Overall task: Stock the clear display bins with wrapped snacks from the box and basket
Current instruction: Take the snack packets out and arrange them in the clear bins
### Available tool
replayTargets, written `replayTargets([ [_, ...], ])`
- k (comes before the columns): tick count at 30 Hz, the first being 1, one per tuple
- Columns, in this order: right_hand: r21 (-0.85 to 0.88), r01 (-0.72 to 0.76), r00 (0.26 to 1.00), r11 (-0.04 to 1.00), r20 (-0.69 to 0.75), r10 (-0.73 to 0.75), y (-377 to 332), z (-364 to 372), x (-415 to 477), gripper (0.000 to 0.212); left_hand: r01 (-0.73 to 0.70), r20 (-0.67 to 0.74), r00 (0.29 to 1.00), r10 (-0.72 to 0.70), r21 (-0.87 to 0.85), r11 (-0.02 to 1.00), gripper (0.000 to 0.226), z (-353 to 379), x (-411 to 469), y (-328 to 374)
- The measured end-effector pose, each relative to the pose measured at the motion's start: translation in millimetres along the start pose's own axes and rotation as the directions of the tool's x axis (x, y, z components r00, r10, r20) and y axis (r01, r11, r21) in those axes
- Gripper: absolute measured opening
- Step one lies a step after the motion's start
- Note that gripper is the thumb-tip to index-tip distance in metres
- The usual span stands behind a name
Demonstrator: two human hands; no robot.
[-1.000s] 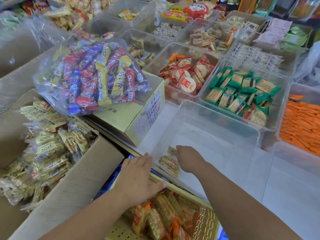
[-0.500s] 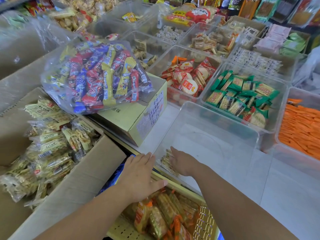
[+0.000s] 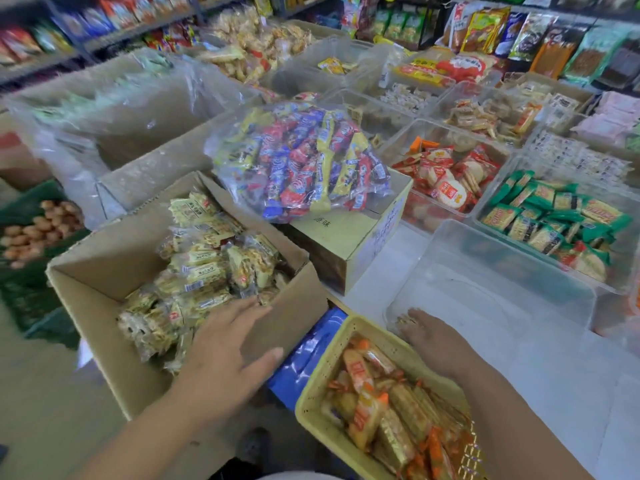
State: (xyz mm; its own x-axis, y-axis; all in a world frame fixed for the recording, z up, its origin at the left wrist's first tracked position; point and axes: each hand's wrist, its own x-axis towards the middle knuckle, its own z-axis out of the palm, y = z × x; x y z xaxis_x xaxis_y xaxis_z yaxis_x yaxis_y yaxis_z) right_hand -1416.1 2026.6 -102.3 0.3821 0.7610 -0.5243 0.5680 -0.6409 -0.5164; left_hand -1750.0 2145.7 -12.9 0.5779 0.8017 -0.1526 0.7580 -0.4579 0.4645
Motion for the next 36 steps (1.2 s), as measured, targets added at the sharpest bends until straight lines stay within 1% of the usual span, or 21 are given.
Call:
replayTargets([
  [2,-0.033,-0.032,0.998,0.999,-0.060,0.030,-17,4,-7,0.055,0.026,-0.044,0.999,-0.026,0.005,1.000,0.076,-17,-4,-31],
  [4,-0.044,-0.028,0.990,0.999,-0.140,0.022,-43,12,-14,0.054,0.053,-0.068,0.996,-0.053,-0.002,0.999,0.068,-28,-1,-64],
  [6,-0.040,0.009,0.968,0.999,-0.249,-0.019,-77,25,-22,0.052,0.086,-0.063,0.994,-0.087,-0.014,0.996,0.068,-37,7,-95],
  [8,-0.042,0.075,0.926,0.996,-0.368,-0.086,-117,42,-29,0.047,0.118,-0.049,0.992,-0.119,-0.019,0.993,0.072,-45,19,-124],
  [9,-0.060,0.116,0.907,0.991,-0.399,-0.131,-138,53,-33,0.046,0.129,-0.040,0.991,-0.129,-0.022,0.991,0.074,-49,26,-138],
  [10,-0.089,0.157,0.896,0.984,-0.405,-0.180,-159,64,-35,0.047,0.128,-0.030,0.991,-0.129,-0.027,0.991,0.077,-54,35,-151],
  [12,-0.133,0.216,0.897,0.967,-0.364,-0.251,-197,91,-35,0.053,0.105,-0.009,0.994,-0.106,-0.044,0.993,0.085,-63,57,-174],
  [14,-0.172,0.216,0.918,0.961,-0.301,-0.260,-228,121,-32,0.059,0.089,0.009,0.996,-0.089,-0.033,0.995,0.091,-70,81,-189],
  [16,-0.257,0.165,0.943,0.952,-0.241,-0.228,-247,147,-27,0.062,0.066,0.017,0.998,-0.066,0.009,0.998,0.094,-73,106,-198],
  [18,-0.343,0.095,0.961,0.934,-0.215,-0.176,-256,163,-24,0.063,0.055,0.051,0.997,-0.057,0.038,0.998,0.098,-71,127,-202],
  [22,-0.391,0.013,0.970,0.920,-0.219,-0.106,-259,168,-21,0.060,0.054,0.152,0.986,-0.066,0.079,0.995,0.108,-57,152,-205],
  [24,-0.423,-0.001,0.970,0.906,-0.220,-0.102,-260,168,-21,0.059,0.066,0.159,0.984,-0.076,0.068,0.995,0.111,-48,155,-205],
  [27,-0.441,-0.017,0.972,0.897,-0.219,-0.089,-261,169,-21,0.059,0.085,0.085,0.992,-0.090,0.063,0.994,0.105,-40,158,-208],
  [30,-0.446,-0.040,0.972,0.894,-0.223,-0.068,-263,169,-21,0.060,0.005,0.029,1.000,-0.008,0.100,0.995,0.093,-38,160,-216],
  [31,-0.462,-0.052,0.973,0.885,-0.224,-0.060,-264,168,-21,0.061,-0.019,0.027,0.999,0.016,0.105,0.994,0.091,-37,160,-219],
  [33,-0.529,-0.078,0.970,0.845,-0.237,-0.059,-268,166,-20,0.065,-0.022,0.053,0.998,0.017,0.098,0.995,0.088,-39,160,-223],
  [34,-0.573,-0.083,0.964,0.815,-0.254,-0.080,-272,165,-17,0.068,-0.013,0.069,0.998,0.006,0.095,0.995,0.082,-42,160,-224],
  [36,-0.620,-0.062,0.944,0.782,-0.292,-0.157,-284,161,-7,0.069,-0.010,0.090,0.996,0.002,0.090,0.996,0.061,-51,157,-226],
])
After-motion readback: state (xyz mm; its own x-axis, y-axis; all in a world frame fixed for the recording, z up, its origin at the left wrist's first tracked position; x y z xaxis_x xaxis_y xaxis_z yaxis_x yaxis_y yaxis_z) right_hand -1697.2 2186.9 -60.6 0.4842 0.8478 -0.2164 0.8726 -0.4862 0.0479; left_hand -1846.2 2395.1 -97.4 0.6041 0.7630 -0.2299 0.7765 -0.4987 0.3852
